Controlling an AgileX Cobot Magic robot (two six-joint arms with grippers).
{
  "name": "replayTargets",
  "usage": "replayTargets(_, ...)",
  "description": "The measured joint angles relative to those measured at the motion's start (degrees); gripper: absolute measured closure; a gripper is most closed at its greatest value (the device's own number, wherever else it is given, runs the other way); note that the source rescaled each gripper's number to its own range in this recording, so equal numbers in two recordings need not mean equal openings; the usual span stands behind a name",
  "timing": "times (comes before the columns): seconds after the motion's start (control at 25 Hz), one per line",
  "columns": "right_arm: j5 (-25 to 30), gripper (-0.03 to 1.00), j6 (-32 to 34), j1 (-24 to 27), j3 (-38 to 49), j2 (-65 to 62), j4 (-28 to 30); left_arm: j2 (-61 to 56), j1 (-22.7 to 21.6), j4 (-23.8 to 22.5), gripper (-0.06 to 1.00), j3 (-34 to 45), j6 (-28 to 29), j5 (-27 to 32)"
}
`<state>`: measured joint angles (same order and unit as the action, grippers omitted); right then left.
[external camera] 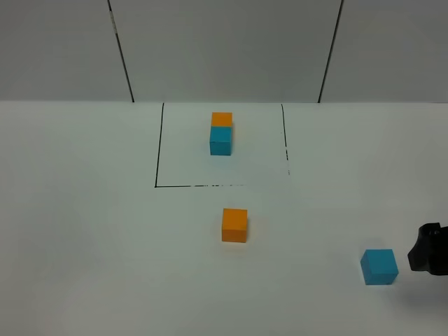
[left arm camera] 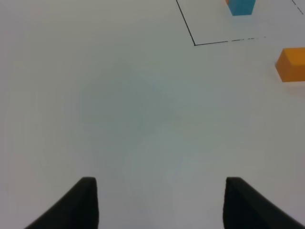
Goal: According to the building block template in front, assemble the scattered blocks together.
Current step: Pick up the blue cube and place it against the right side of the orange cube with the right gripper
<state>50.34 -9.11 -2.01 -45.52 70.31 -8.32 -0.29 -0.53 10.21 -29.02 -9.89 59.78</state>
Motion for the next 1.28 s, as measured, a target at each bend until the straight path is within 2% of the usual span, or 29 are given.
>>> replayTargets(0.24, -0.98, 0.14, -0.17, -1.45, -2.21, 3.1, 0.37, 0.0, 0.0, 0.0, 0.71, 0.0, 0.0, 0.04)
replayTargets(0.44, -1.61, 0.14, 2.76, -8.41, -6.8, 9.4, 2.08, 0.0, 0.0, 0.0, 0.71, 0.0, 0.0, 0.04)
replayTargets(0.68, -2.72, 0.14, 11.48, -15.82, -13.79, 20.83, 8.9, 0.0, 0.0, 0.0, 0.71, 0.0, 0.0, 0.04)
replayTargets(0.92, -2.19, 0.14, 14.75, -16.4, -14.83, 29.04, 10.76, 0.0, 0.0, 0.0, 0.71, 0.0, 0.0, 0.04)
replayTargets(1.28, -3.23, 0.15, 14.69, -13.6, -13.05, 30.24, 8.71, 0.0, 0.0, 0.0, 0.71, 0.0, 0.0, 0.04)
